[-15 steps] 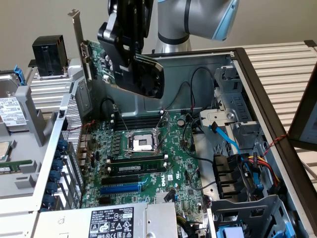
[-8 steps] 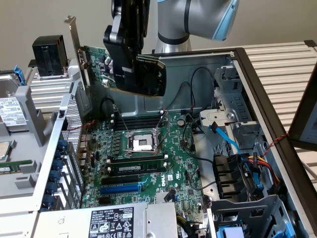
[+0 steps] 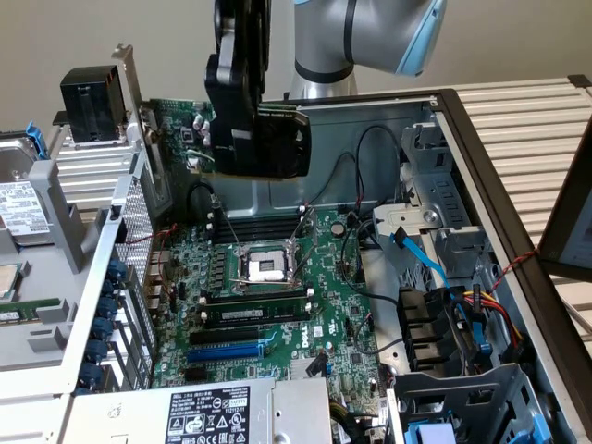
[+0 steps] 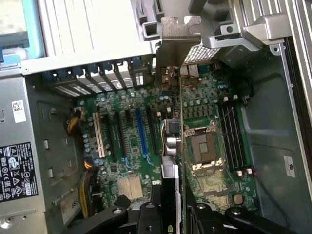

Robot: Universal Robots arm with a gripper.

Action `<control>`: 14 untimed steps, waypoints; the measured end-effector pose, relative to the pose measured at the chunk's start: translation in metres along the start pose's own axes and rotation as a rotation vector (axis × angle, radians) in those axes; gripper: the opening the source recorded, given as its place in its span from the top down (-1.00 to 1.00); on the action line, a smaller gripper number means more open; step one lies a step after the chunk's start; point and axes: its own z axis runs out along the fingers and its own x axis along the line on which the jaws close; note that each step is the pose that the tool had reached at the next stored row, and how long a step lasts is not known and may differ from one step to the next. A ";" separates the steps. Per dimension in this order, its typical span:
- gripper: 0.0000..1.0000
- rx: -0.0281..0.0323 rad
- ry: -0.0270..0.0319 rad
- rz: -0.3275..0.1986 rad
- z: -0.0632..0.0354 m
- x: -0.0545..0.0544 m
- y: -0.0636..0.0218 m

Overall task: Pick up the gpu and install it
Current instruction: 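Insert the gpu into the slot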

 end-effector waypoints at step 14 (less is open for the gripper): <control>0.45 -0.0007 0.0037 -0.100 0.0048 -0.002 0.0002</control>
